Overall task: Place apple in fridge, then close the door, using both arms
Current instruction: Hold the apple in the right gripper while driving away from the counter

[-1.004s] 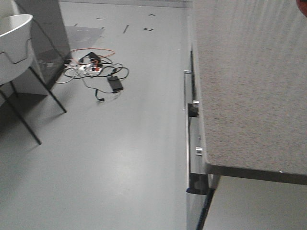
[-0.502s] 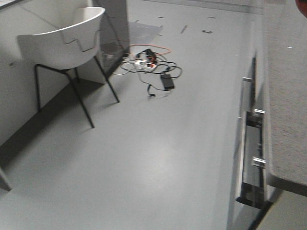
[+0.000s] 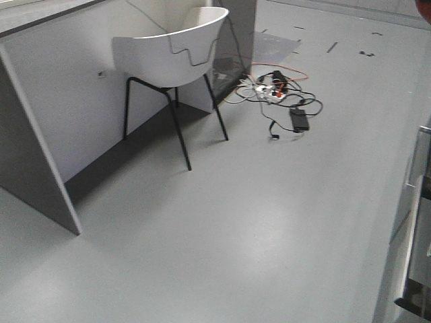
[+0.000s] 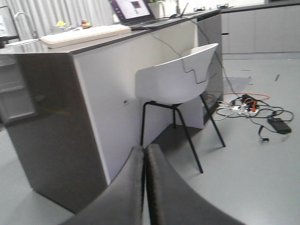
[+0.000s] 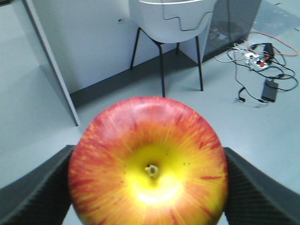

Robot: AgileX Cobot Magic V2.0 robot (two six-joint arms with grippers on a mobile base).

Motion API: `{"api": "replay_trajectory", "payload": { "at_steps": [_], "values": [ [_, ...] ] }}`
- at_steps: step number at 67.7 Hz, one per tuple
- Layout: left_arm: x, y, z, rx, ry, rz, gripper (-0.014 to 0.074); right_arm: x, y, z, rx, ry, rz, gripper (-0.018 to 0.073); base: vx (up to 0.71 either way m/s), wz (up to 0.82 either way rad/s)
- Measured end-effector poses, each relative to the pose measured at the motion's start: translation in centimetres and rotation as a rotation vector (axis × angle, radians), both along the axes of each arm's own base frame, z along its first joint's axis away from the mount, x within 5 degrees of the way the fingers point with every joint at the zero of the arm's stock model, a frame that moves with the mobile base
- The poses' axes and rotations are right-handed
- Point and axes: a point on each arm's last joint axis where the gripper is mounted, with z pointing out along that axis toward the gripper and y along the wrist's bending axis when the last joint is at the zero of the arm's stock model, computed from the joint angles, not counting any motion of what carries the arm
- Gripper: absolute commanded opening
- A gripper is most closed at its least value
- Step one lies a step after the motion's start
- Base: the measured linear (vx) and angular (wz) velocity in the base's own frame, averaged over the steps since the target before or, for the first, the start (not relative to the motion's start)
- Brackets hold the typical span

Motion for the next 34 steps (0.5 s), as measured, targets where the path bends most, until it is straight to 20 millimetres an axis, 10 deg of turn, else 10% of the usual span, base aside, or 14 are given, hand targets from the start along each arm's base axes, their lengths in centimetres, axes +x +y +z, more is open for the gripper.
{"api": "replay_trajectory", "payload": {
  "at_steps": [34],
  "values": [
    [0.00, 0.00, 0.00, 0.000, 0.000, 0.000, -0.0008, 0.00, 0.00, 0.00, 0.000, 0.000, 0.000, 0.0091, -0.04, 0.39]
  ]
}}
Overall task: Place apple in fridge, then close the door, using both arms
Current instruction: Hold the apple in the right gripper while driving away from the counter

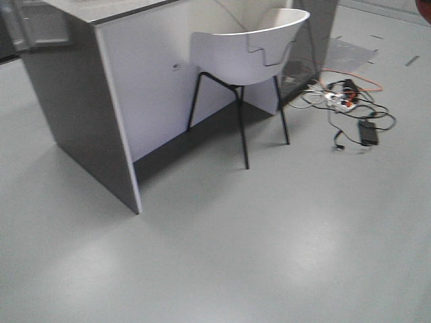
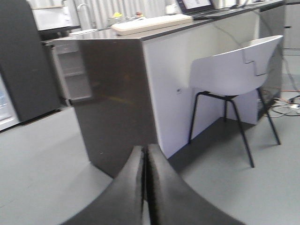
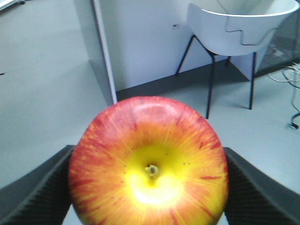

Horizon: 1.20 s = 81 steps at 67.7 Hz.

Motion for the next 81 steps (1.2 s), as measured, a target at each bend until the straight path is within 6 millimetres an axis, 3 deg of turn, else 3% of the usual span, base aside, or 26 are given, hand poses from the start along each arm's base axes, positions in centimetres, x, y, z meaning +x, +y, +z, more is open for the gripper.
{"api": "replay_trajectory", "payload": {
  "at_steps": [81],
  "values": [
    [0.00, 0.00, 0.00, 0.000, 0.000, 0.000, -0.0008, 0.00, 0.00, 0.00, 0.000, 0.000, 0.000, 0.0091, -0.01, 0.40]
  ]
}}
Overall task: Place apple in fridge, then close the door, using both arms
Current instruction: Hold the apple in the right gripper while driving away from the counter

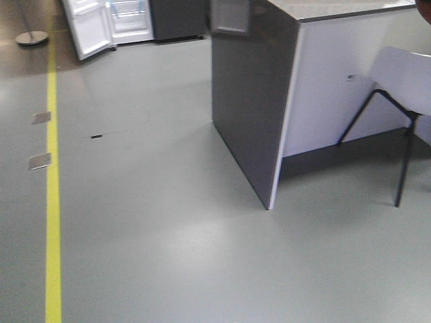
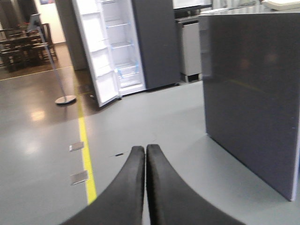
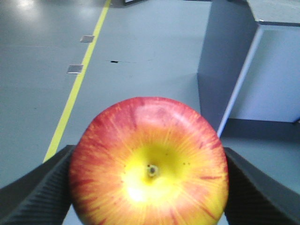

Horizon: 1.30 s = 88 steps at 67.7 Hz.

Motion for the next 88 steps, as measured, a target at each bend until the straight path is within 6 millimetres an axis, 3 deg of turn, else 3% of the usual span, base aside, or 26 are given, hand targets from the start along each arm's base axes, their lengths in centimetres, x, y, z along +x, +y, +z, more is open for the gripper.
{"api": "replay_trajectory", "payload": {
  "at_steps": [88],
  "values": [
    [0.00, 0.00, 0.00, 0.000, 0.000, 0.000, -0.0008, 0.00, 0.01, 0.00, 0.001, 0.000, 0.001, 0.0091, 0.11, 0.23]
  ]
}}
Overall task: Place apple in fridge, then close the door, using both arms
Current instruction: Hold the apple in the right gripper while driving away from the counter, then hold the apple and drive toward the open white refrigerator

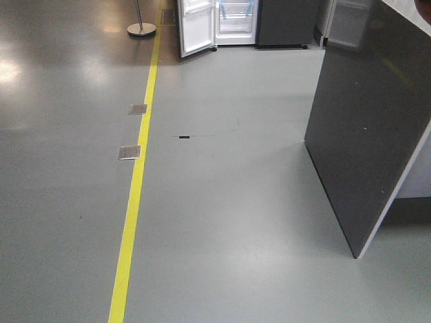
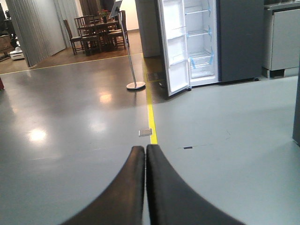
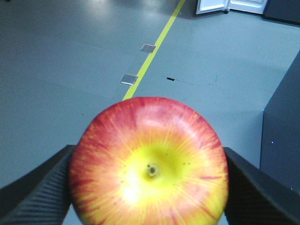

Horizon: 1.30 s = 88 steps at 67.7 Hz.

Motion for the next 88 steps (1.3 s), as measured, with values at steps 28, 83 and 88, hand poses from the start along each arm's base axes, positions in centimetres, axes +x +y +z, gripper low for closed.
{"api": "replay_trajectory", "payload": {
  "at_steps": [28, 83, 88],
  "values": [
    [0.00, 0.00, 0.00, 0.000, 0.000, 0.000, -0.0008, 0.00, 0.00, 0.00, 0.000, 0.000, 0.000, 0.0091, 0.18, 0.08],
    [0.00, 0.00, 0.00, 0.000, 0.000, 0.000, -0.0008, 0.00, 0.00, 0.00, 0.000, 0.000, 0.000, 0.0091, 0.22, 0.01],
    [0.00, 0.00, 0.00, 0.000, 0.000, 0.000, -0.0008, 0.00, 0.00, 0.00, 0.000, 0.000, 0.000, 0.0091, 0.25, -0.07]
  ]
}}
